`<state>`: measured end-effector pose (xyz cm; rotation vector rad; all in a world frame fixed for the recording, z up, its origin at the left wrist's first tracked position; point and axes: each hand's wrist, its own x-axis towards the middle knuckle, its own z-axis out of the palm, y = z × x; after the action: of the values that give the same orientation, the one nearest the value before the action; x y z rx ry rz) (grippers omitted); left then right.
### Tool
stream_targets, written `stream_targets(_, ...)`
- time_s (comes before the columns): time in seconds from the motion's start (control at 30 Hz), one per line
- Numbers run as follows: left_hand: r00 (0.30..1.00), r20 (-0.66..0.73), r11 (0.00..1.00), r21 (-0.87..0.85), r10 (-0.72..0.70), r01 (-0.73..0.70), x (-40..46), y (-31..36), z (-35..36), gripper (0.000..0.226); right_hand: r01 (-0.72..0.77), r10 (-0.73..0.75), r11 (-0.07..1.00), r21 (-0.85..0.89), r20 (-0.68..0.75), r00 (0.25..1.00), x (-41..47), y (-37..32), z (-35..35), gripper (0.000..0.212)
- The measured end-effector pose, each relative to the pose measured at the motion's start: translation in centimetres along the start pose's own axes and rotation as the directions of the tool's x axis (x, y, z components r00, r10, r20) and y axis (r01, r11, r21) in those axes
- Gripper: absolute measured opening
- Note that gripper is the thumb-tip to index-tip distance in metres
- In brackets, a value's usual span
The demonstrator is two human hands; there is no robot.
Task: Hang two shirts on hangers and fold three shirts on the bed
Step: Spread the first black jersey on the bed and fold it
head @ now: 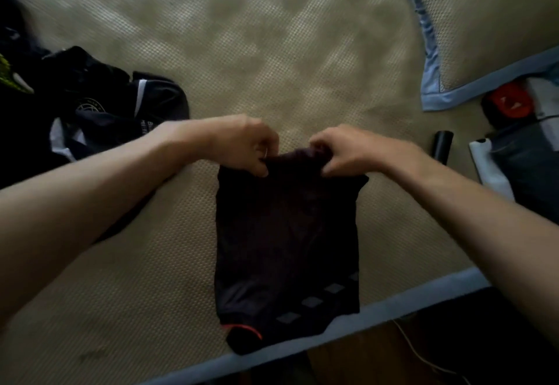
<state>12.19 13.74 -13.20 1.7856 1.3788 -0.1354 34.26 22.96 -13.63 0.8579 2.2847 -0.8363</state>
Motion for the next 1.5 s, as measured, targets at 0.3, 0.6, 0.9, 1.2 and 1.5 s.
stream_targets(0.3, 0.990, 0.113, 0.993, 0.066, 0.089, -0.097, -12.7, 8.9, 21.5, 0.028, 0.042, -0.037, 0.998, -0.035, 0.148, 0.988, -16.5, -4.8, 20.3, 0.049)
stream_targets(0.6, 0.885, -0.381, 0.963, -0.062, -0.266, 0.262, -9.4, 8.5, 27.3, 0.063, -0.079, 0.129, 0.984, 0.157, -0.337, 0.932, -9.5, -10.0, 25.4, 0.057)
stream_targets(0.9, 0.779, -0.411, 0.851, 0.014, -0.473, 0.524, -11.9, 1.7, 30.2, 0.081, -0.513, 0.514, 0.846, 0.143, -0.472, 0.716, -12.2, -4.6, 28.6, 0.088)
stream_targets(1.2, 0.660, -0.036, 0.180, -0.972, -0.750, 0.151, -12.1, 6.1, 25.9, 0.058, -0.320, 0.793, 0.243, 0.916, 0.002, 0.609, -14.3, -4.4, 25.4, 0.073)
stream_targets(1.5, 0.924, 0.015, 0.110, -0.992, -0.382, 0.061, -17.3, 7.1, 17.9, 0.032, 0.060, 0.713, -0.074, 0.995, 0.011, 0.701, -21.7, -13.1, 19.1, 0.033)
